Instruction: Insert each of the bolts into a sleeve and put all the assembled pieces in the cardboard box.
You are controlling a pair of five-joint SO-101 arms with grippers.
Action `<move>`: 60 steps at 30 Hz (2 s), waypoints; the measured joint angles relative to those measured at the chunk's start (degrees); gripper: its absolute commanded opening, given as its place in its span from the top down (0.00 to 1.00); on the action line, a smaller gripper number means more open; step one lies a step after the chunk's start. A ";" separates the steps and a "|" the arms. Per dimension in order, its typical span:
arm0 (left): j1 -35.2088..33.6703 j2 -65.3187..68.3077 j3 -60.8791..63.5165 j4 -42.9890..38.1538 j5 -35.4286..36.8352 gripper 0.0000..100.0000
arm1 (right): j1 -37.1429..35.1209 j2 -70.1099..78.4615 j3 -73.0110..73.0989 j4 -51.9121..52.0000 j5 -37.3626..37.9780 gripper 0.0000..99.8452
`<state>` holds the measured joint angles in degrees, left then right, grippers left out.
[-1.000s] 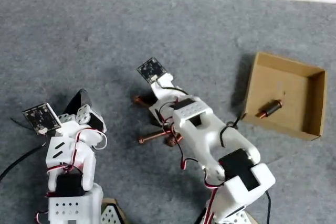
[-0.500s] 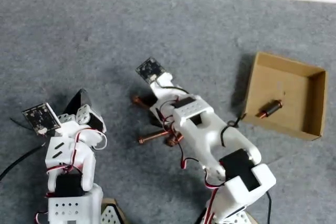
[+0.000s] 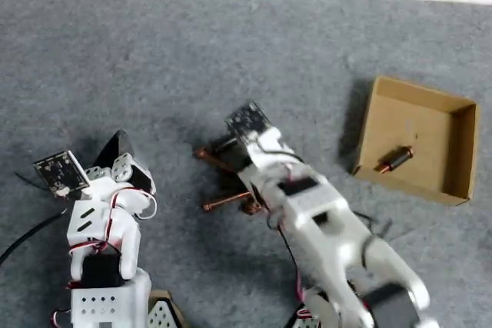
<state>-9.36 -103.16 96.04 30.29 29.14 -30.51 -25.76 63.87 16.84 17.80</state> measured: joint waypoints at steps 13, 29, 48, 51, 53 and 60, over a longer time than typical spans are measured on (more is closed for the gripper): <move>0.00 0.00 0.00 0.00 0.00 0.99 | 4.40 -27.52 16.18 0.00 -0.26 0.99; 2.20 0.00 0.00 0.00 0.00 0.99 | 11.16 -57.85 29.01 8.53 -0.26 0.99; 23.47 0.00 -0.97 6.42 -12.22 0.99 | 13.10 -77.89 31.56 26.02 -2.11 0.99; 24.70 0.00 -0.97 5.36 -12.66 0.99 | 16.00 -77.89 31.56 26.02 -4.75 0.99; 25.14 0.00 -0.97 3.96 -12.66 0.99 | 16.70 -77.89 31.56 26.02 -5.27 0.99; 25.32 6.86 -5.89 3.08 -12.04 0.99 | 16.44 -77.89 31.56 26.02 -5.63 0.99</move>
<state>15.96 -96.31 90.15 33.36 17.10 -14.07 -103.65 95.43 42.86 12.18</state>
